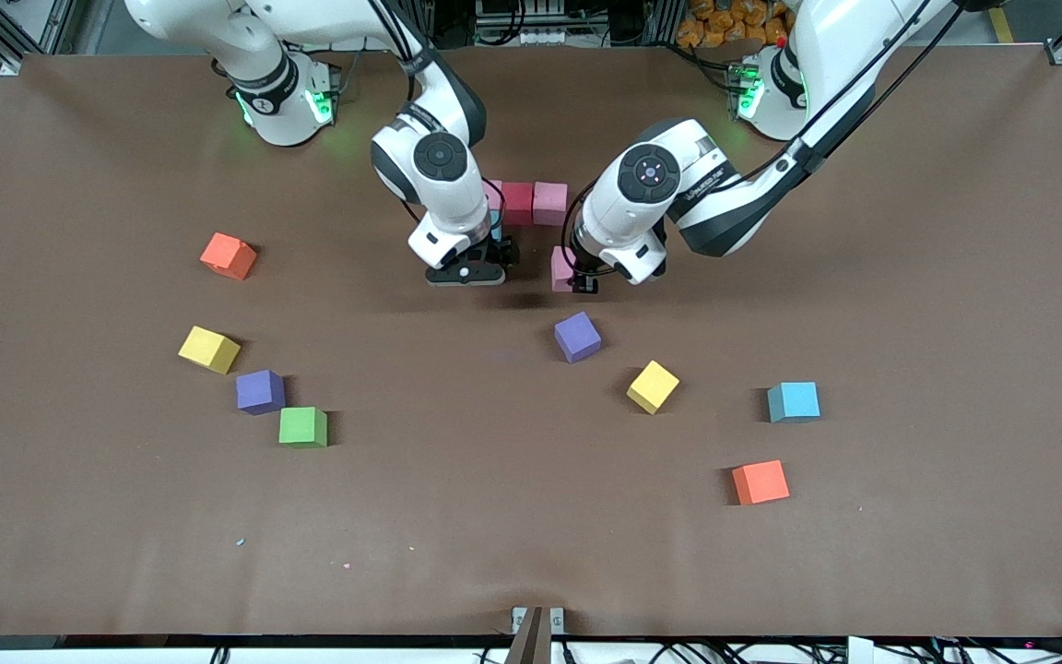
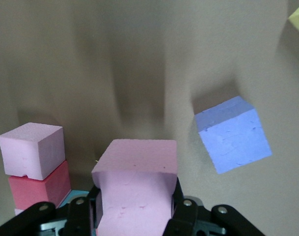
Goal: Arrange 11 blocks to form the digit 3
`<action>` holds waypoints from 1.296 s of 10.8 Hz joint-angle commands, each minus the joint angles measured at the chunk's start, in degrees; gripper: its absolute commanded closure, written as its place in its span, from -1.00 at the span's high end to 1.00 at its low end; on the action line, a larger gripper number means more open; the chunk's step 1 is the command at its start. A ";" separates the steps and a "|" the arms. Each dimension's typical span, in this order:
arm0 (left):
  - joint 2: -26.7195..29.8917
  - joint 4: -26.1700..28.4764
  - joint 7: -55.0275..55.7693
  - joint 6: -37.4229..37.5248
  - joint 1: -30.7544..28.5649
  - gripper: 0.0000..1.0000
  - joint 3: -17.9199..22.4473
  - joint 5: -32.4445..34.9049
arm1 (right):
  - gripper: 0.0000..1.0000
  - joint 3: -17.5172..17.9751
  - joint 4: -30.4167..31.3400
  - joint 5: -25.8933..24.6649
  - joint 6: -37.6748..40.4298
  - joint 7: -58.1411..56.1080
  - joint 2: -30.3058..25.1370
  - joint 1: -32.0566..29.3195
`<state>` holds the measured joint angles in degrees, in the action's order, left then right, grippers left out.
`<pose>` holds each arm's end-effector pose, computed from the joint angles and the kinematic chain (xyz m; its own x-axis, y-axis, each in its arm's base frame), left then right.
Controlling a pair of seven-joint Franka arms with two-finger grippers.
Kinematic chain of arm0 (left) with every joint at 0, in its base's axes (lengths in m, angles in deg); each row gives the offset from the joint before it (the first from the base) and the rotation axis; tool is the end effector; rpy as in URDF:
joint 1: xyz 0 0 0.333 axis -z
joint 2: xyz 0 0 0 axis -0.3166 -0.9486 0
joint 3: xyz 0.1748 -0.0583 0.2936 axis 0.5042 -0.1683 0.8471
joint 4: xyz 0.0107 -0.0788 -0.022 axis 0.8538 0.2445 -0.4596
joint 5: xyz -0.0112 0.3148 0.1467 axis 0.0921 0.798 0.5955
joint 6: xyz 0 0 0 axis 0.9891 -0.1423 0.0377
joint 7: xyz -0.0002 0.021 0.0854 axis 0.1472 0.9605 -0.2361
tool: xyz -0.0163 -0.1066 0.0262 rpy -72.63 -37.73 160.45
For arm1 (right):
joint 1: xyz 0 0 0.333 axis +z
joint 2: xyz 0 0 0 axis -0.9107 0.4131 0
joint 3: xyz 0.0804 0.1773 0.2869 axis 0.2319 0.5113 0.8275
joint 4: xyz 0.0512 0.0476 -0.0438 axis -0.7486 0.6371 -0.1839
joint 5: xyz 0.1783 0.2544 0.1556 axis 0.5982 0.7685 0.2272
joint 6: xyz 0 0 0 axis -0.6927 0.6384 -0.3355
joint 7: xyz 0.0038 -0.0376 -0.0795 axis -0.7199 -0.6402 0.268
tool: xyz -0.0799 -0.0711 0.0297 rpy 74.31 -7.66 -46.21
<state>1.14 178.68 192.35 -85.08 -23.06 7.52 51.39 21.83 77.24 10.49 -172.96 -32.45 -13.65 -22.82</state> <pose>0.4362 -0.3982 0.3471 -0.0337 0.9772 -0.2097 0.9901 0.0040 -0.1403 0.3949 0.4001 0.3053 0.9998 -0.0132 -0.0119 -0.0135 -0.9994 -0.0303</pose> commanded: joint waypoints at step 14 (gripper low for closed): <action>-3.66 1.23 11.43 -13.91 20.15 -1.00 13.66 1.49 | 1.00 0.36 -35.43 -6.05 17.84 -40.98 19.74 -32.76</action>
<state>-1.82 180.57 202.25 -98.00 -4.28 20.64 51.54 21.24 46.62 6.57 -157.01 -71.50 2.39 -54.30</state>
